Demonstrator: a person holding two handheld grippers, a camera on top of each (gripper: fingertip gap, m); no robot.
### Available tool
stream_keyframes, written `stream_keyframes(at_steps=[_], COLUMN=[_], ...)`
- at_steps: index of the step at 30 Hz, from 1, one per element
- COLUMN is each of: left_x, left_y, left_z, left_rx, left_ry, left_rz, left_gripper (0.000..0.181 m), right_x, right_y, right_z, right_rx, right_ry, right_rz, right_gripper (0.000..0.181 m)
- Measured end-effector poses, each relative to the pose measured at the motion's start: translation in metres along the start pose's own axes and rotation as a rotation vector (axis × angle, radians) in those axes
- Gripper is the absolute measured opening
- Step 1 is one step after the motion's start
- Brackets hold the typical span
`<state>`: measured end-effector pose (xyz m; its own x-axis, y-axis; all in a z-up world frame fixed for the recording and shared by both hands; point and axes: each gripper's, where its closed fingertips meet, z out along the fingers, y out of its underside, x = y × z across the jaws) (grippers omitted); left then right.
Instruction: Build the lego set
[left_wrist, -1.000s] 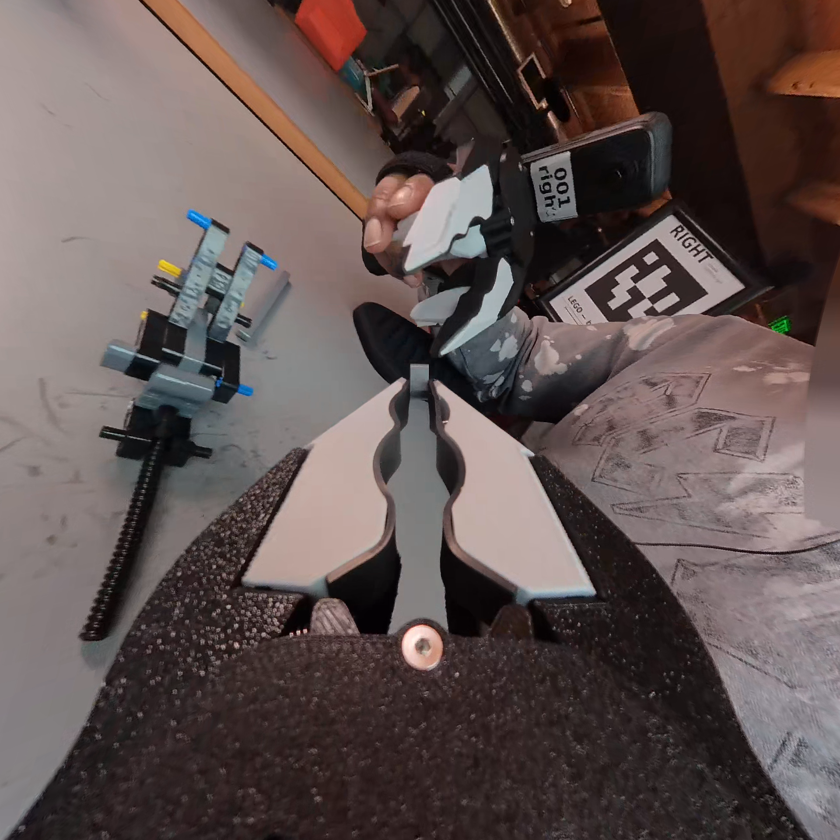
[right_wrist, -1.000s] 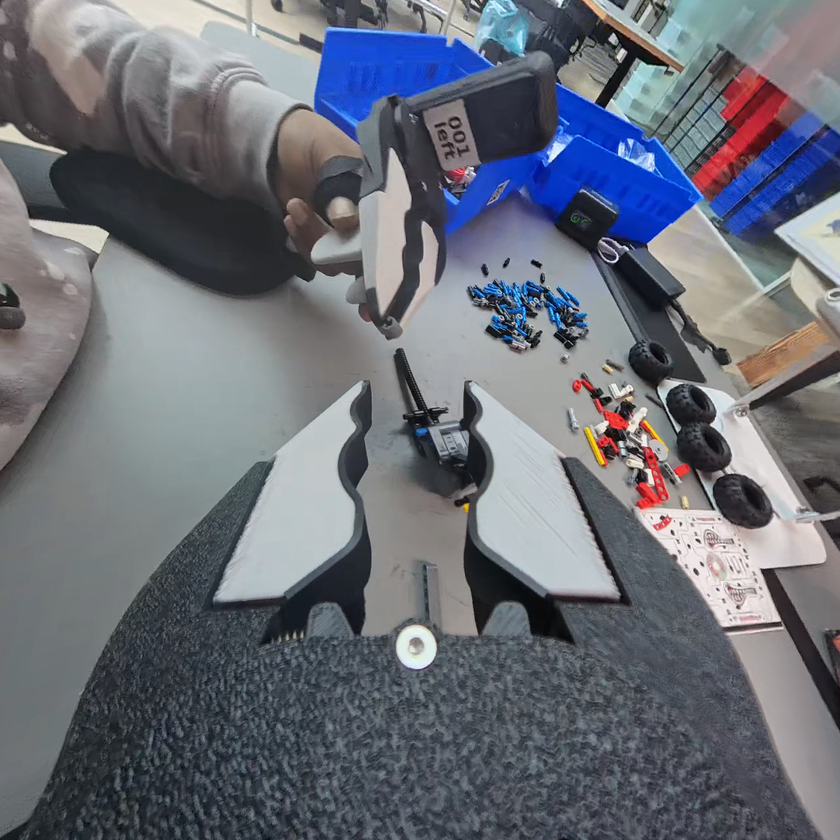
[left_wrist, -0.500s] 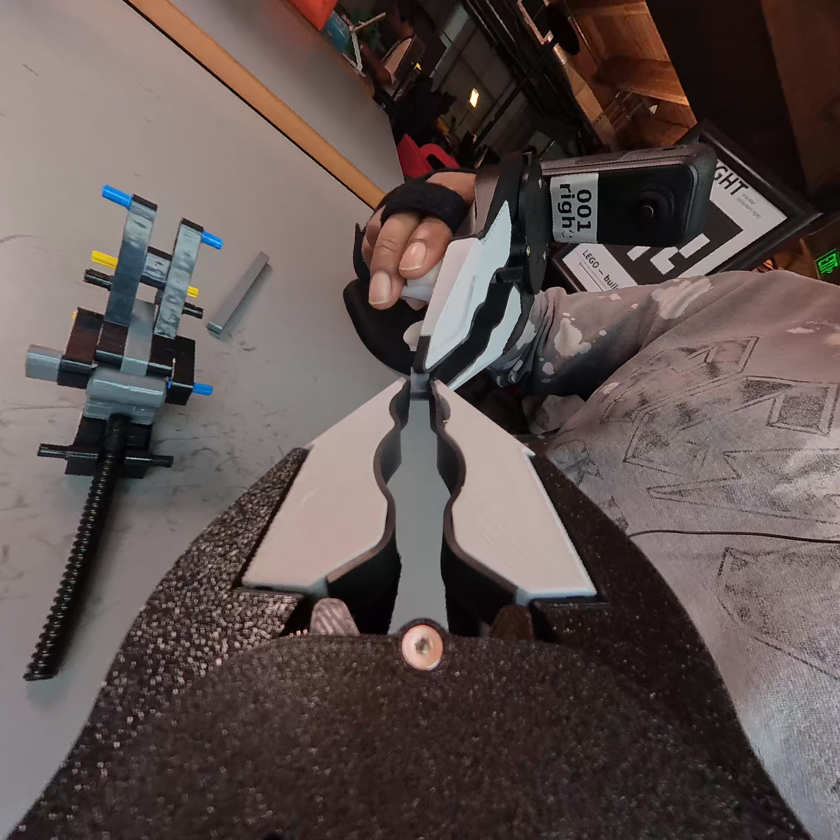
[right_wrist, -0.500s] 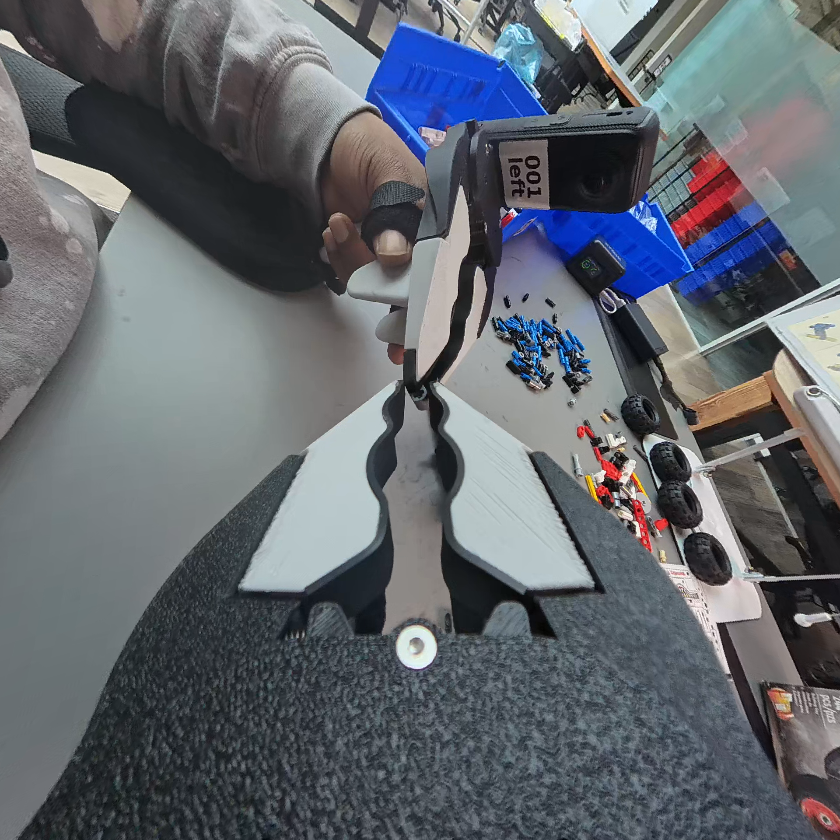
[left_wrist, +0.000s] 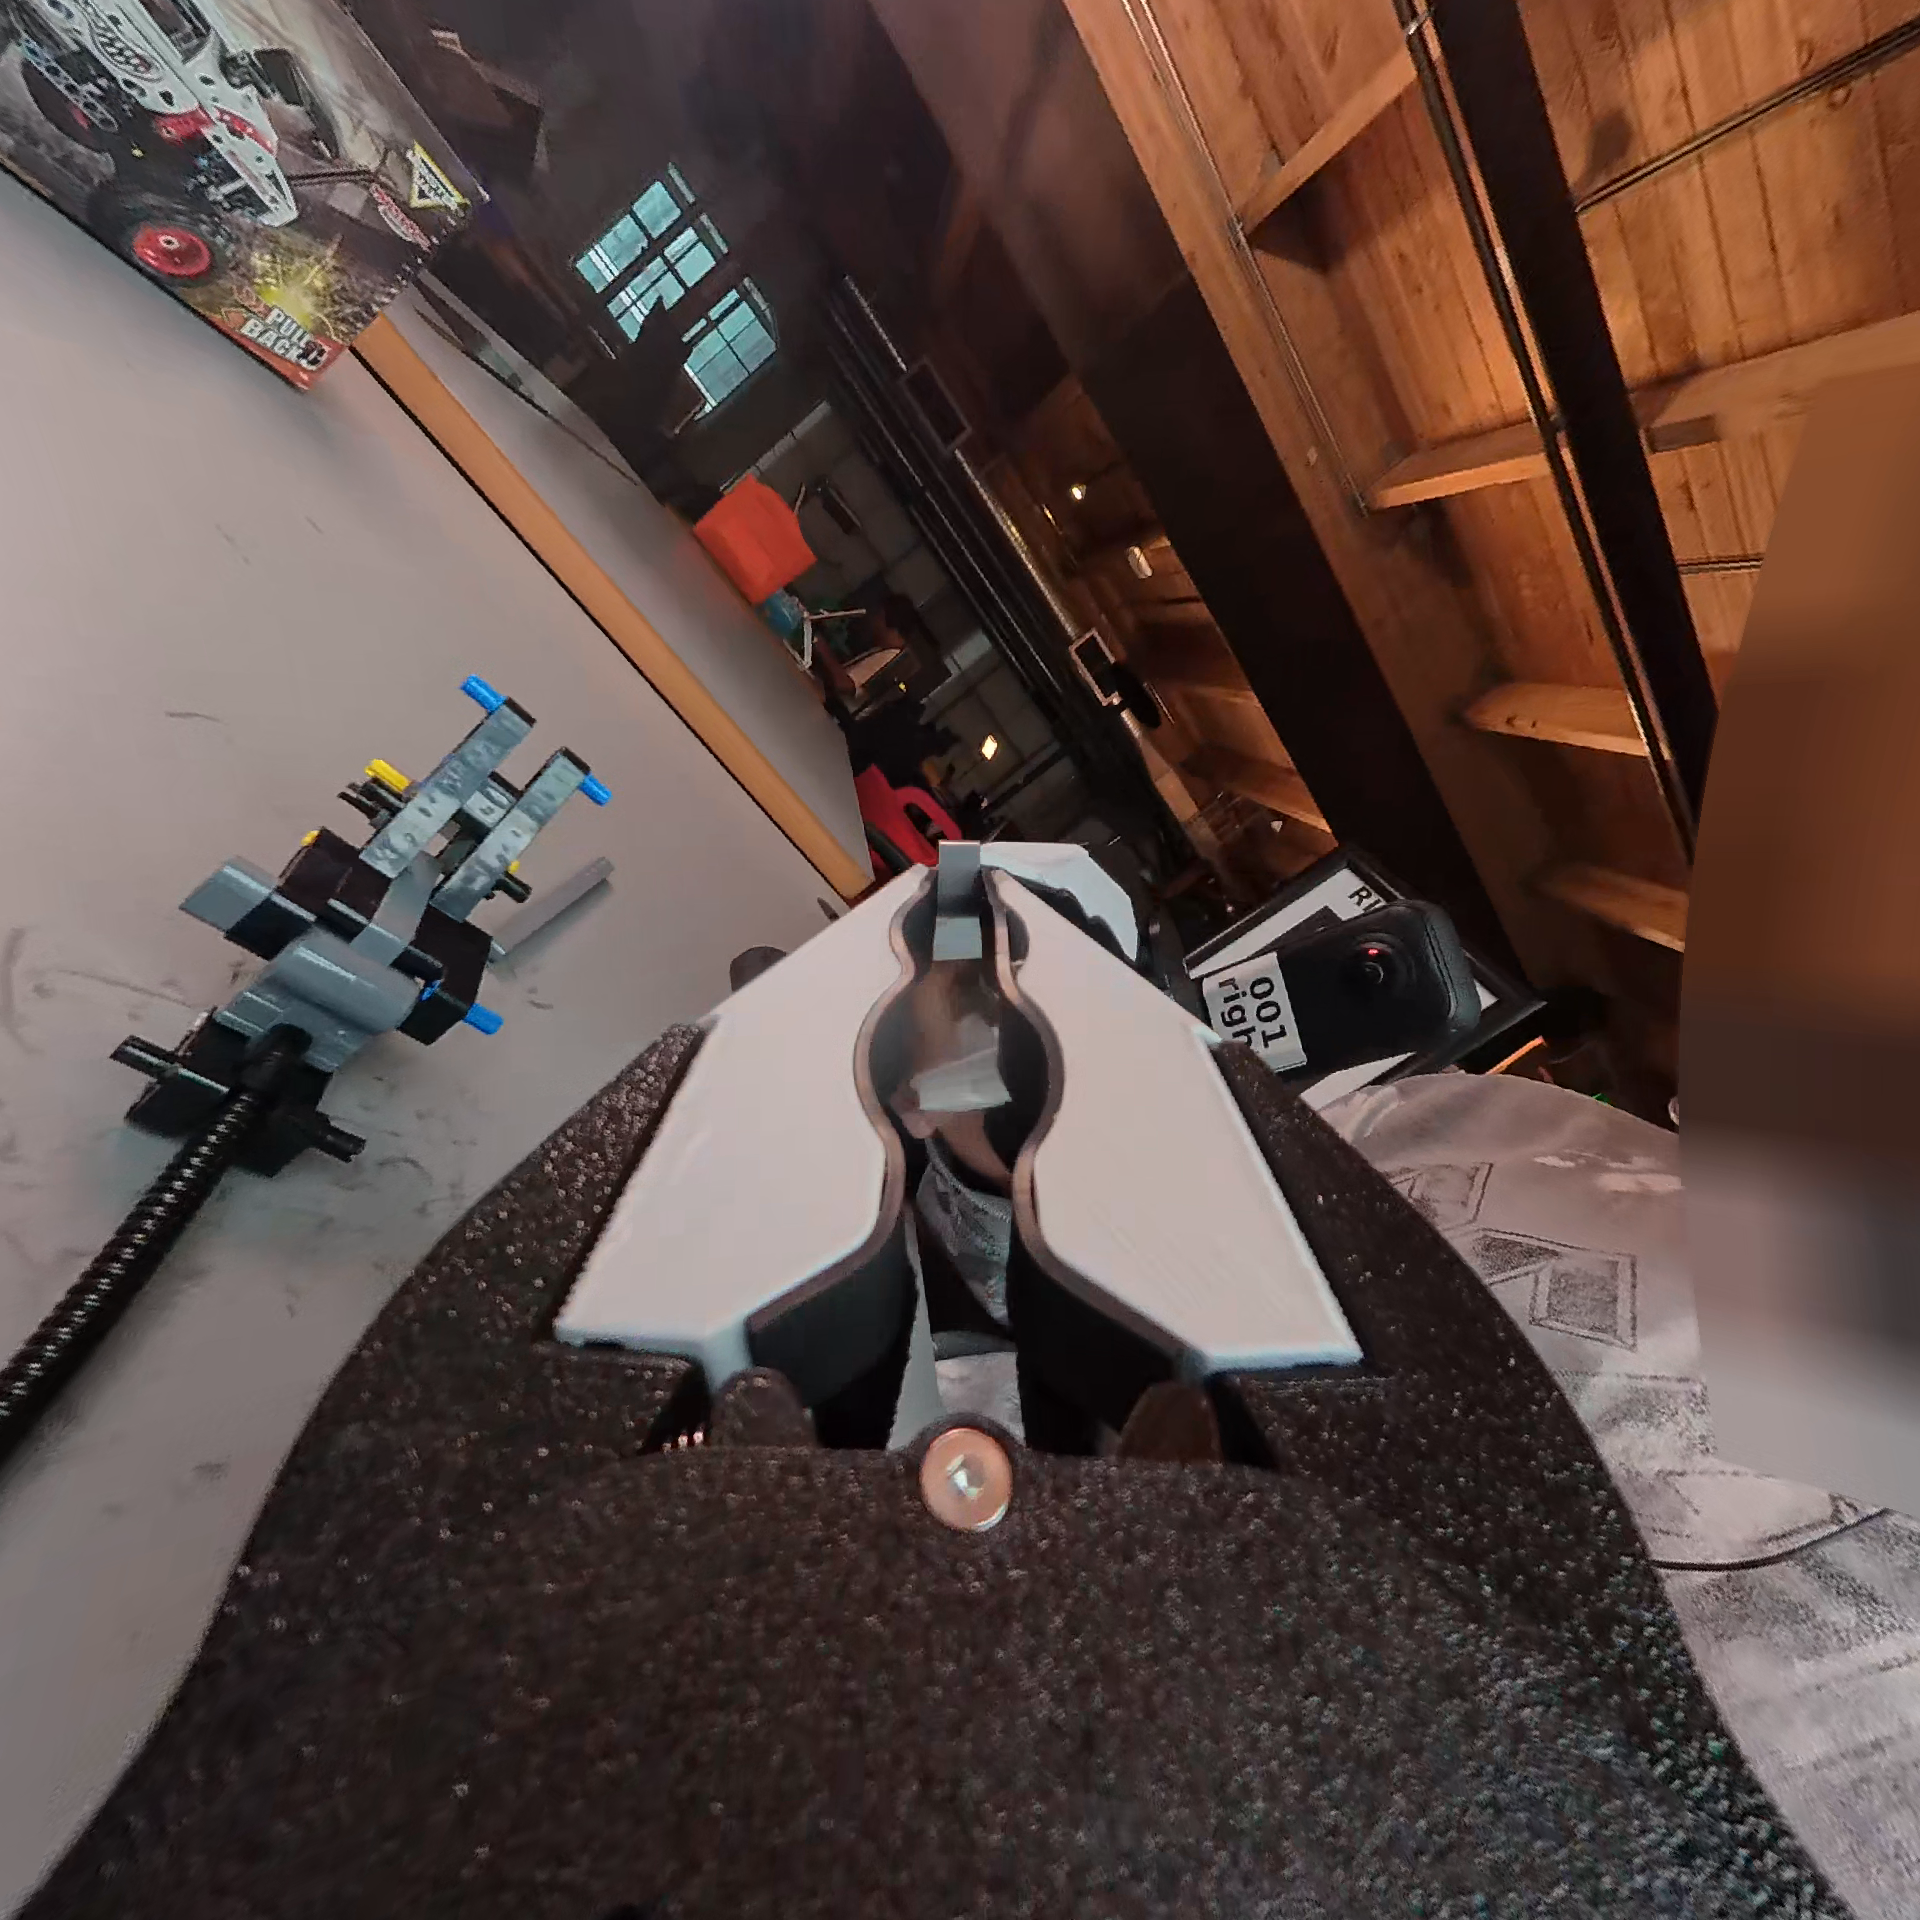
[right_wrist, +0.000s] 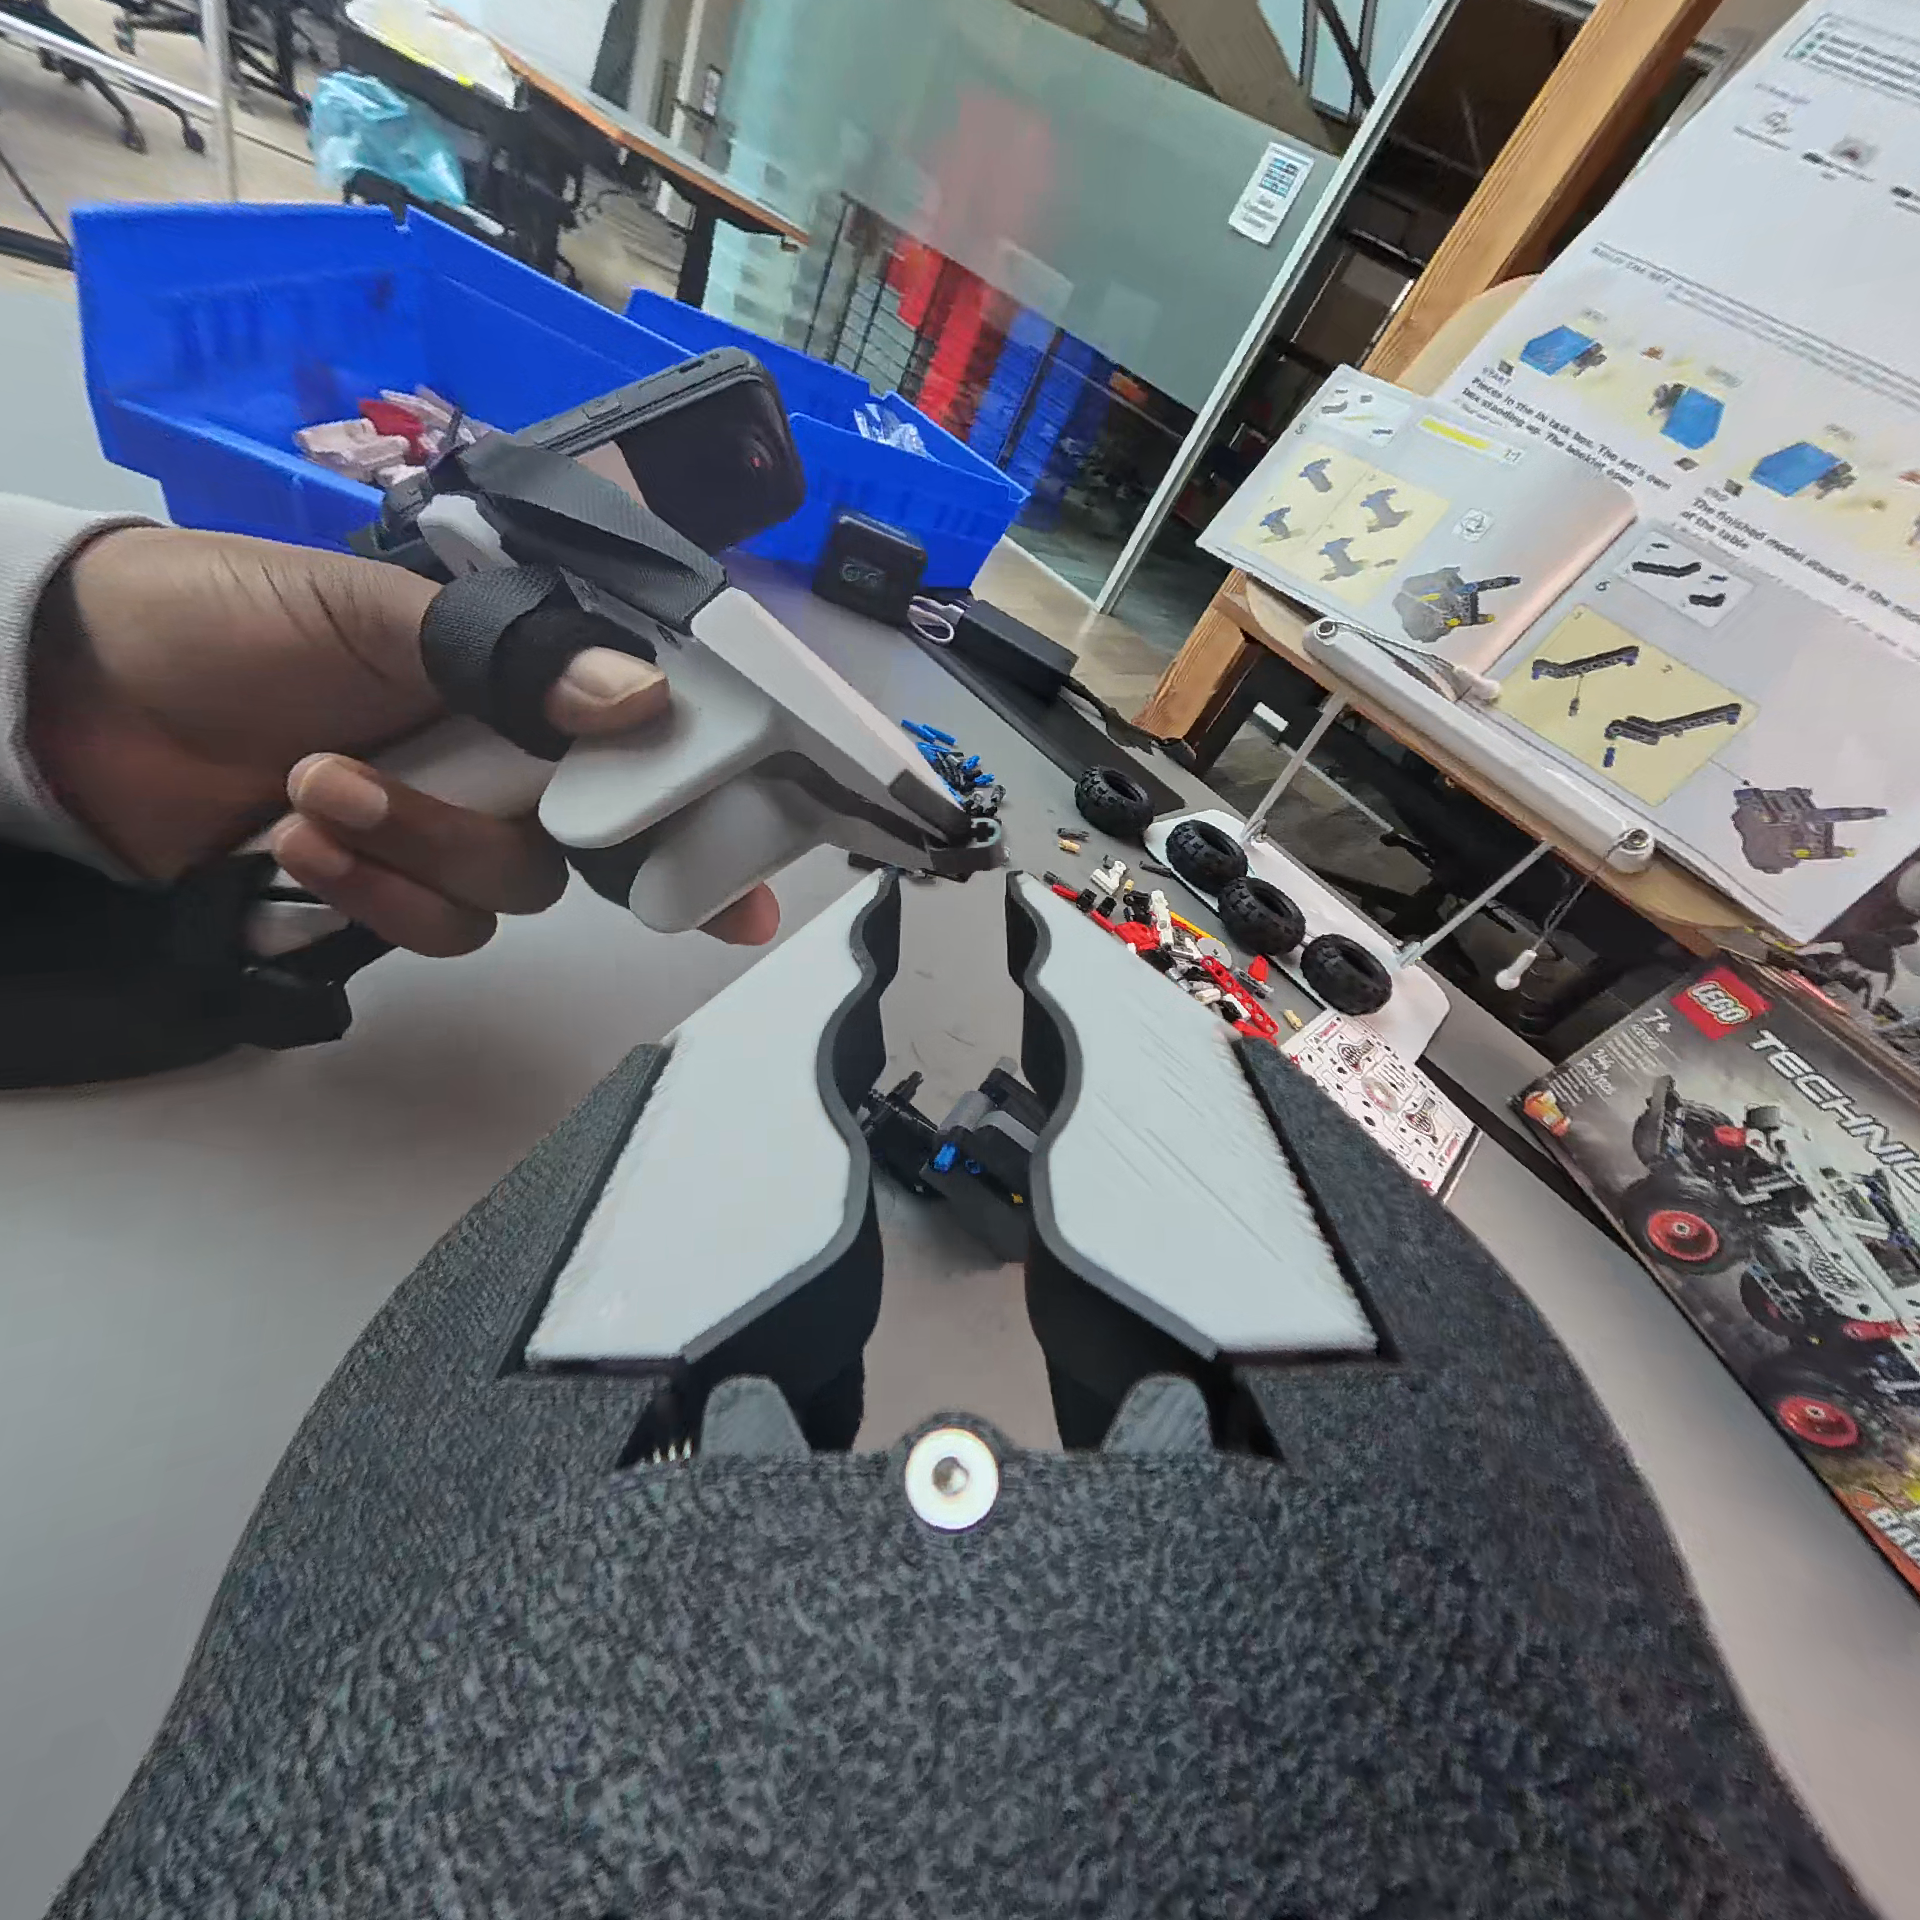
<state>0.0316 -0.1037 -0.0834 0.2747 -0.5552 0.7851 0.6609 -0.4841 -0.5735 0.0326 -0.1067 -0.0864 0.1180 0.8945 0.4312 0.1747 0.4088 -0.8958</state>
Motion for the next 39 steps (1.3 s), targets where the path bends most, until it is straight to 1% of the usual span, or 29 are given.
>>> stream_keyframes(at_steps=[3, 5, 11, 15, 17, 19, 23, 26, 28, 30, 32, 37, 39], left_x=[0.001, 0.001, -0.003, -0.003, -0.003, -0.002, 0.005, 0.000, 0.002, 0.005, 0.003, -0.012, -0.016], left_y=[0.003, 0.004, 0.010, 0.014, 0.015, 0.016, 0.012, 0.011, 0.011, 0.012, 0.013, 0.013, 0.015], left_z=[0.002, 0.002, 0.002, 0.003, 0.003, 0.004, 0.004, 0.002, 0.002, 0.003, 0.003, 0.004, 0.005], left_rx=[-0.005, -0.013, -0.058, -0.086, -0.096, -0.103, -0.077, -0.076, -0.075, -0.085, -0.093, -0.120, -0.138], left_ry=[0.002, -0.003, -0.050, -0.051, -0.042, -0.025, 0.060, 0.037, 0.049, 0.062, 0.027, -0.176, -0.241], left_rz=[0.006, 0.018, 0.064, 0.057, 0.045, 0.014, -0.067, -0.066, -0.069, -0.061, -0.016, 0.199, 0.272], left_gripper=[0.007, 0.007, 0.006, 0.007, 0.007, 0.012, 0.021, 0.019, 0.017, 0.012, 0.007, 0.007, 0.007], right_x=[-0.004, -0.002, -0.004, -0.006, -0.007, -0.007, -0.003, -0.005, -0.006, -0.007, -0.007, -0.004, -0.004], right_y=[-0.002, -0.003, 0.003, 0.005, 0.005, 0.006, 0.006, 0.002, 0.000, 0.001, 0.004, 0.015, 0.016], right_z=[0.006, 0.007, 0.008, 0.006, 0.005, 0.003, 0.001, -0.003, -0.005, -0.006, -0.005, 0.000, 0.001], right_rx=[0.014, 0.018, 0.006, 0.029, 0.054, 0.070, 0.090, 0.125, 0.137, 0.145, 0.137, 0.060, 0.053], right_ry=[0.039, 0.048, -0.017, -0.042, -0.046, -0.056, -0.052, -0.073, -0.089, -0.098, -0.101, -0.066, -0.066], right_rz=[-0.021, -0.046, -0.196, -0.251, -0.251, -0.258, -0.235, -0.200, -0.173, -0.154, -0.137, -0.100, -0.067], right_gripper=[0.023, 0.019, 0.012, 0.010, 0.009, 0.009, 0.008, 0.008, 0.008, 0.008, 0.008, 0.008, 0.008])
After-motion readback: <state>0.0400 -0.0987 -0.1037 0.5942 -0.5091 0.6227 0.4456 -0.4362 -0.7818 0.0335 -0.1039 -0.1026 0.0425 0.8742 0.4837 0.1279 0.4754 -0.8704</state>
